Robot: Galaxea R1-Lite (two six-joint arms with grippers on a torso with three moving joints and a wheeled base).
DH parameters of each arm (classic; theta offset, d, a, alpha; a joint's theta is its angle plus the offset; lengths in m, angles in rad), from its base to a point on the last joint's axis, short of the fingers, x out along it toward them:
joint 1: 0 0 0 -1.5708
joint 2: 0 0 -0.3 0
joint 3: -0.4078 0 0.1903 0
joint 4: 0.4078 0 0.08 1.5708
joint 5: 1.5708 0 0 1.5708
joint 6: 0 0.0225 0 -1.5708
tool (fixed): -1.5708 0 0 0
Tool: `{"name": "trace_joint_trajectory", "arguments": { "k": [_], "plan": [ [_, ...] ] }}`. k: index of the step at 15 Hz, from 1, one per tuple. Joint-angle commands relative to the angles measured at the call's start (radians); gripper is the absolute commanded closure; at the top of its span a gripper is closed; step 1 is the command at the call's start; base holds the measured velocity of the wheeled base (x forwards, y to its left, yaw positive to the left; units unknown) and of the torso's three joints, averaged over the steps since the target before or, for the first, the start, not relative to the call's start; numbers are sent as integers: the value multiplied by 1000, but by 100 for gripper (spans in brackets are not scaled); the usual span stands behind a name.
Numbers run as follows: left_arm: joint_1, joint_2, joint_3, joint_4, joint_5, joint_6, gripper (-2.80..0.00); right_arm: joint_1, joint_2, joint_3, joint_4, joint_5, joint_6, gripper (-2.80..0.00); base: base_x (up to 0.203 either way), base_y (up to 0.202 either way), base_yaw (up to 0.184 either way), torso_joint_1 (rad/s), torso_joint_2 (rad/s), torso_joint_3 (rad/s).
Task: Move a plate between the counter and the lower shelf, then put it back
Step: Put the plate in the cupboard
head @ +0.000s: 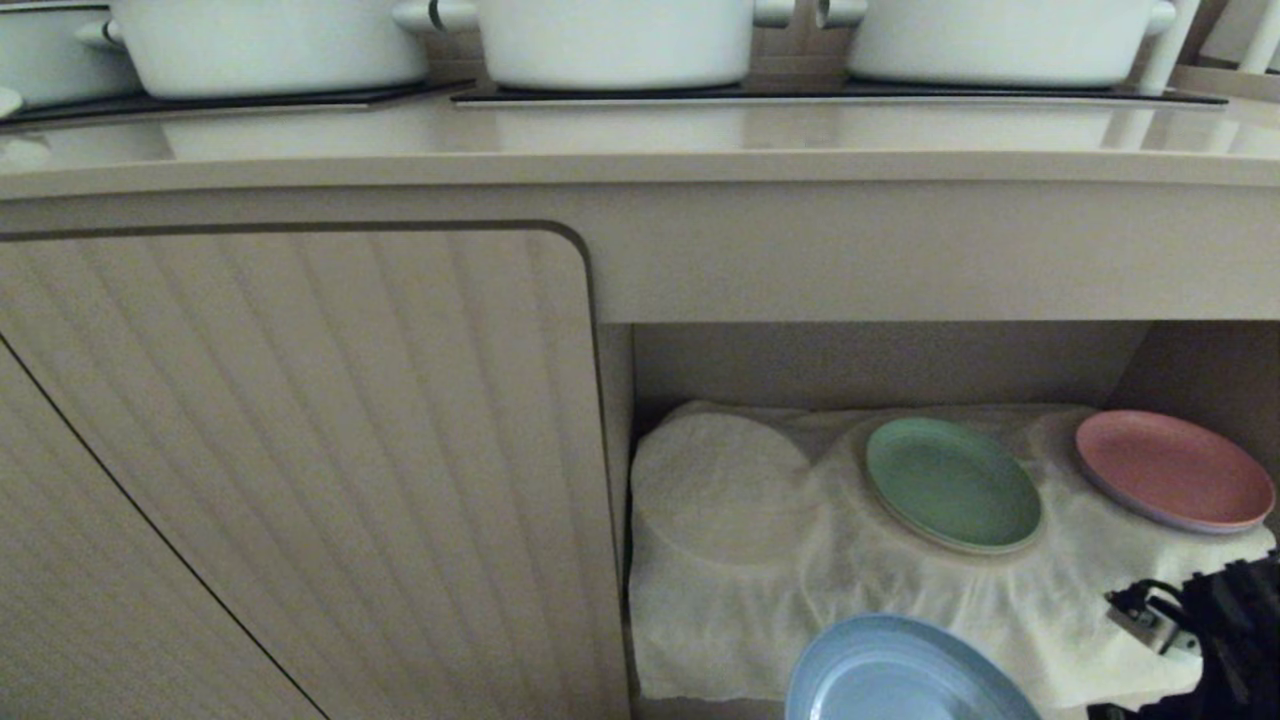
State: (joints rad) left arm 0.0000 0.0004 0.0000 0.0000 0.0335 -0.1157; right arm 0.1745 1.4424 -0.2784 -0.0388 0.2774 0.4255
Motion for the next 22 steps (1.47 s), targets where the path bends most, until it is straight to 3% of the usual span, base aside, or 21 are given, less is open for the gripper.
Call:
{"name": "trace_joint_trajectory", "arguments": {
  "k": [1, 10, 22],
  "plan": [
    [0, 0, -2, 0, 0, -1, 0, 0, 102, -23, -30, 4, 5, 0, 0, 0, 0, 0, 0, 0],
    [0, 0, -1, 0, 0, -1, 0, 1, 254, -164, -86, 88, 27, 0, 0, 0, 0, 0, 0, 0],
    [0, 0, 0, 0, 0, -1, 0, 23, 390, -386, -73, 87, 103, 0, 0, 0, 0, 0, 0, 0]
  ]
}}
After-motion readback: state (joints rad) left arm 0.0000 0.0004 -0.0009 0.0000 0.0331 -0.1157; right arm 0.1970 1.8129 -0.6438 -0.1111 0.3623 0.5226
